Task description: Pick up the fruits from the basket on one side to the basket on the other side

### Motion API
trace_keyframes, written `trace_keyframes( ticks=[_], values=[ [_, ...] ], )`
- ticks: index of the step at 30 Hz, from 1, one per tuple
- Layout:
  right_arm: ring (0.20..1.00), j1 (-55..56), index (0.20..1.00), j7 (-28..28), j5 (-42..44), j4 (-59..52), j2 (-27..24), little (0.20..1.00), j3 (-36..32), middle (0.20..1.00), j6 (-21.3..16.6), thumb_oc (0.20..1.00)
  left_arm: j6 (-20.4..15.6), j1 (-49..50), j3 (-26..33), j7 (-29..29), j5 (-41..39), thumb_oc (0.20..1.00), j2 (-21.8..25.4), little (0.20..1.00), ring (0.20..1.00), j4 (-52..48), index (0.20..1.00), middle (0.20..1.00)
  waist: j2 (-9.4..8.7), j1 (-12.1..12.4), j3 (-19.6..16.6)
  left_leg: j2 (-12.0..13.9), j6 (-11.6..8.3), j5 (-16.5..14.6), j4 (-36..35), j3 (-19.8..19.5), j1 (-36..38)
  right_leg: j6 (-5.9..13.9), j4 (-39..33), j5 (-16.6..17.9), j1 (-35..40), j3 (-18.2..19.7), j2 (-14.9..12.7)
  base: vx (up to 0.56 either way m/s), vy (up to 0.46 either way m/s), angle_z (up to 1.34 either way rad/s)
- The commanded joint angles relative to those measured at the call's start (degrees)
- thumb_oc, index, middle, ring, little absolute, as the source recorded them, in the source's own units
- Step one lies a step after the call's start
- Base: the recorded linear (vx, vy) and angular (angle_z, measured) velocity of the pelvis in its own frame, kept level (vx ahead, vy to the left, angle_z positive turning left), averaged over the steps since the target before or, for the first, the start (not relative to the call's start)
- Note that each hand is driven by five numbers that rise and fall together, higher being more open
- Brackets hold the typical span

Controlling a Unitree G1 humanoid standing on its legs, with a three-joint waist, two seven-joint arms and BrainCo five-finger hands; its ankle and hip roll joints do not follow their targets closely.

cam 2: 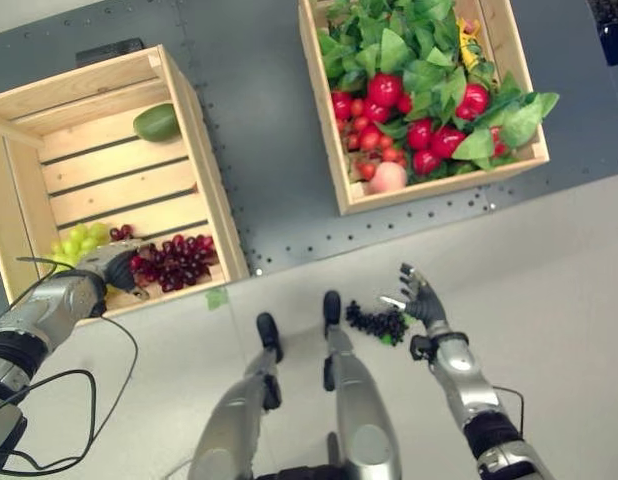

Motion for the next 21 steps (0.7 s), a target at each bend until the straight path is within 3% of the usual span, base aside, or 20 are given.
trace_keyframes(
  ticks=[1, 21],
  values=[
    [1.0, 4.4, 1.0, 0.9, 2.2, -5.5, -2.7, 1.0, -1.9, 1.0, -3.4, 1.0, 1.0, 4.3, 0.8, 0.2, 2.6, 1.0, -1.7, 1.0, 1.0, 3.3, 1.0, 1.0, -1.58, 0.1, -1.0, -0.4, 0.47, -5.1, 7.0, -1.3, -4.0, 5.34, 10.6, -9.2, -4.6, -1.0, -0.7, 0.0, 0.0, 0.0],
    [1.0, 6.7, 1.0, 1.4, 3.1, -15.1, -3.6, 1.0, -1.4, 1.0, -4.1, 1.0, 3.1, 1.3, 0.8, 3.1, 5.4, 1.0, -3.7, 1.0, 1.0, 1.7, 1.0, 1.0, -3.46, -1.2, 1.0, 0.1, 0.58, -4.6, 8.5, -1.7, -10.9, 5.29, 12.3, -8.6, -11.4, -1.0, -0.5, 0.0, 0.0, 0.0]
  ],
)
